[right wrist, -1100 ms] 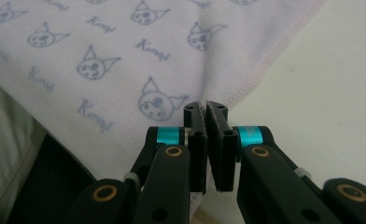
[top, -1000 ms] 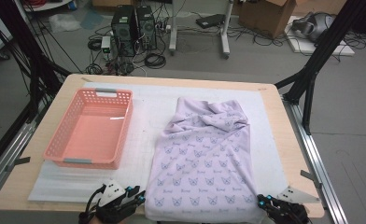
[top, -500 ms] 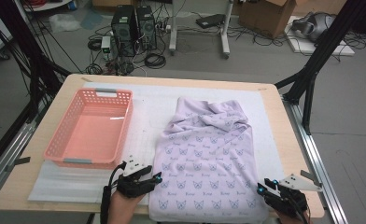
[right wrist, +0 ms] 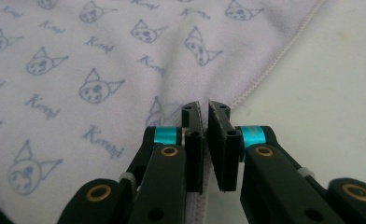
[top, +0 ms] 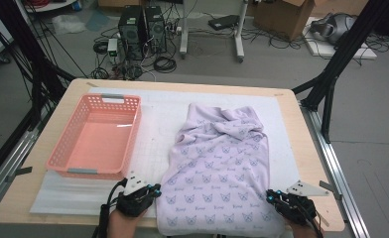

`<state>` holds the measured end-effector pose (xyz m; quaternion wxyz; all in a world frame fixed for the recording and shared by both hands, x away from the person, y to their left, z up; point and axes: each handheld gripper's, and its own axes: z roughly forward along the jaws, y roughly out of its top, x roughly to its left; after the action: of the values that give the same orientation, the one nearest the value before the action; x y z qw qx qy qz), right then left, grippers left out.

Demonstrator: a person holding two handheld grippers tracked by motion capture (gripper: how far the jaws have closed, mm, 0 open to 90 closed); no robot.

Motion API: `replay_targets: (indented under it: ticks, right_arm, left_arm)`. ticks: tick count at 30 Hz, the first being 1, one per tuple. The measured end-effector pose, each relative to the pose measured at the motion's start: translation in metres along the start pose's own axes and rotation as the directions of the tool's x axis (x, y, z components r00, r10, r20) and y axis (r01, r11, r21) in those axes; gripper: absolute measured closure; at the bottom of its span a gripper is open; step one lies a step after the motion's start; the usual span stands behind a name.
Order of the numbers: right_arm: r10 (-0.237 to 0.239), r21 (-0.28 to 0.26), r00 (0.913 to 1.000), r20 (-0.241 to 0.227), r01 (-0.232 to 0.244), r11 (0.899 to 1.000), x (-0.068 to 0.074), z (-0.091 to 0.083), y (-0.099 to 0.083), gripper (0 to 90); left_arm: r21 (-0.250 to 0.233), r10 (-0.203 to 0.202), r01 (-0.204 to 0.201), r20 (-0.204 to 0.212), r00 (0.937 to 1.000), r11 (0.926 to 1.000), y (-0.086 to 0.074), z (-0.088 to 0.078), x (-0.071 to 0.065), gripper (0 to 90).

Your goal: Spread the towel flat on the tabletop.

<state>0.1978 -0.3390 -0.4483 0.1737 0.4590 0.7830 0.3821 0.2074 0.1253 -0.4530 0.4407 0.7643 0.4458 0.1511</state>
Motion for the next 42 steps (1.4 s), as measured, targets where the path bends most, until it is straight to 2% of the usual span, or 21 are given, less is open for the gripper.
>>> replay_targets:
  ticks: [4,8,14,18,23,25,26,28,32,35,36,38,42]
  right_arm:
    - [-0.019,0.006,0.9985,-0.051,0.019,1.0,0.009,-0.002,-0.001,85.7]
    - [-0.035,0.011,0.9979,-0.054,0.036,0.999,0.012,-0.011,-0.008,87.5]
    - [-0.034,0.036,0.9994,0.002,0.034,0.999,0.005,-0.035,-0.024,90.0]
    - [0.001,0.005,1.0,-0.001,-0.001,1.0,-0.002,-0.042,-0.029,89.2]
    - [0.01,-0.047,1.0,0.0,-0.01,0.999,-0.003,-0.04,-0.021,79.7]
    - [0.009,-0.059,0.9999,0.007,-0.009,0.998,-0.003,-0.036,-0.018,74.8]
    - [0.008,-0.062,0.9999,0.012,-0.007,0.998,-0.003,-0.033,-0.016,73.6]
    - [-0.007,-0.06,0.9997,0.024,0.008,0.998,-0.004,-0.026,-0.013,68.7]
    - [-0.005,-0.045,0.9988,0.049,0.007,0.999,-0.006,-0.012,-0.005,59.9]
    - [0.001,-0.036,0.9983,0.058,0.001,0.999,-0.008,-0.003,-0.001,59.7]
    - [-0.002,-0.033,0.9983,0.058,0.004,0.999,-0.008,-0.001,-0.001,60.1]
    - [-0.013,-0.017,0.9984,0.055,0.014,1.0,-0.006,0.002,-0.001,63.4]
    - [-0.004,-0.023,0.9992,0.039,0.005,1.0,-0.008,0.001,-0.003,70.4]
  left_arm:
    - [0.005,0.015,-0.015,-0.003,0.9999,0.9999,-0.006,-0.017,0.002,88.2]
    - [-0.009,-0.005,0.005,0.02,0.9998,0.9999,-0.011,-0.018,0.003,86.5]
    - [-0.067,-0.044,0.047,0.034,0.9984,0.9966,-0.001,-0.01,0.007,64.5]
    - [-0.051,-0.042,0.045,0.047,0.998,0.9977,0.003,0.0,0.006,57.5]
    - [-0.033,-0.039,0.041,0.074,0.9965,0.9986,0.007,0.012,0.005,55.6]
    - [-0.015,-0.043,0.044,0.098,0.9943,0.9989,0.008,0.017,0.003,54.3]
    - [-0.011,-0.029,0.03,0.1,0.9946,0.9995,0.008,0.018,0.001,53.7]
    - [-0.01,-0.032,0.033,0.102,0.9943,0.9994,0.008,0.018,0.001,53.1]
    - [-0.01,-0.043,0.044,0.101,0.994,0.999,0.008,0.019,0.002,58.2]
    - [-0.007,-0.01,0.011,0.055,0.9984,0.9999,0.007,0.019,-0.002,68.3]
    - [-0.006,0.0,0.0,0.04,0.9992,1.0,0.007,0.018,-0.003,71.2]
    - [-0.002,-0.009,0.009,0.037,0.9993,1.0,0.007,0.018,-0.002,81.2]
    - [-0.004,-0.017,0.018,0.043,0.9989,0.9998,0.005,0.015,-0.002,85.5]
